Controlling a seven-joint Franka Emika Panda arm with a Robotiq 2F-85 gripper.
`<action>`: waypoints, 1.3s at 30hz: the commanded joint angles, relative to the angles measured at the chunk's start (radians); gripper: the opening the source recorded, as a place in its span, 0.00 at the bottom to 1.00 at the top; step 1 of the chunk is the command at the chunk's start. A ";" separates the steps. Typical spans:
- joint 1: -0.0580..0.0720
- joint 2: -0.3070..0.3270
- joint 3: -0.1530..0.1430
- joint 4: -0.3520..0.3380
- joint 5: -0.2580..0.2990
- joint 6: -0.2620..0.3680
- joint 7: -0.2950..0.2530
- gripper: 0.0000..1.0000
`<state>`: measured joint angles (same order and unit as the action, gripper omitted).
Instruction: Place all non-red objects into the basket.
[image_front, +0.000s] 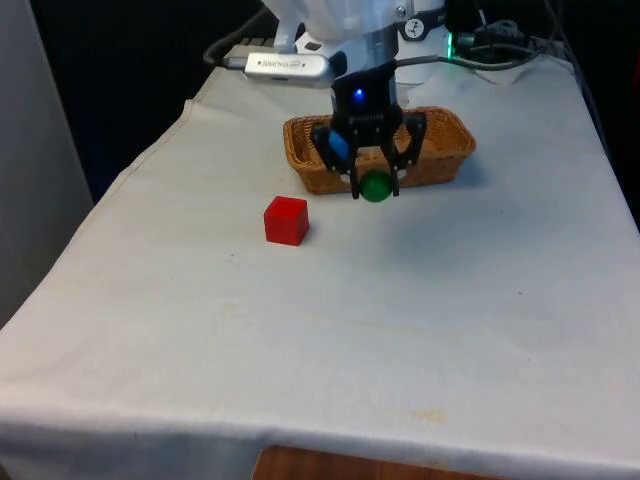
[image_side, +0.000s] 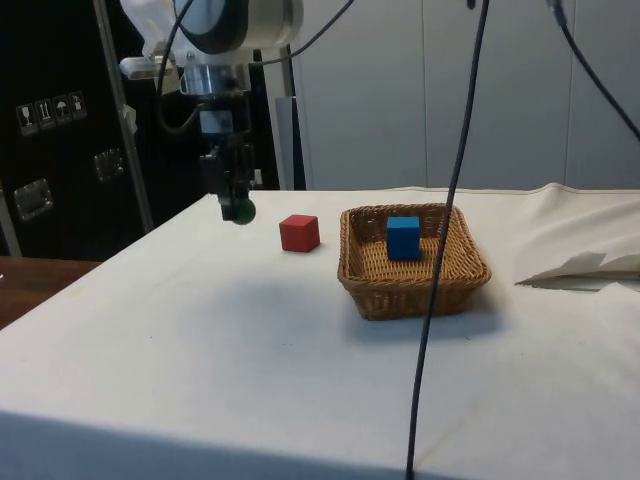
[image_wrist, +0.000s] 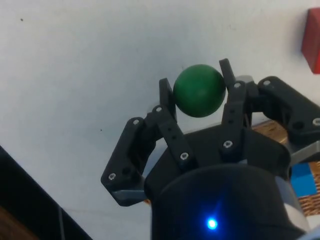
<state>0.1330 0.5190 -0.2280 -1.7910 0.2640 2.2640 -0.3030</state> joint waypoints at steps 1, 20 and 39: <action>0.004 -0.020 -0.002 -0.029 -0.001 0.022 -0.002 0.00; 0.007 -0.175 0.003 -0.243 0.001 0.103 -0.023 0.00; 0.008 -0.332 0.012 -0.445 0.000 0.175 -0.037 0.00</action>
<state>0.1380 0.1950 -0.2150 -2.2260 0.2640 2.4250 -0.3410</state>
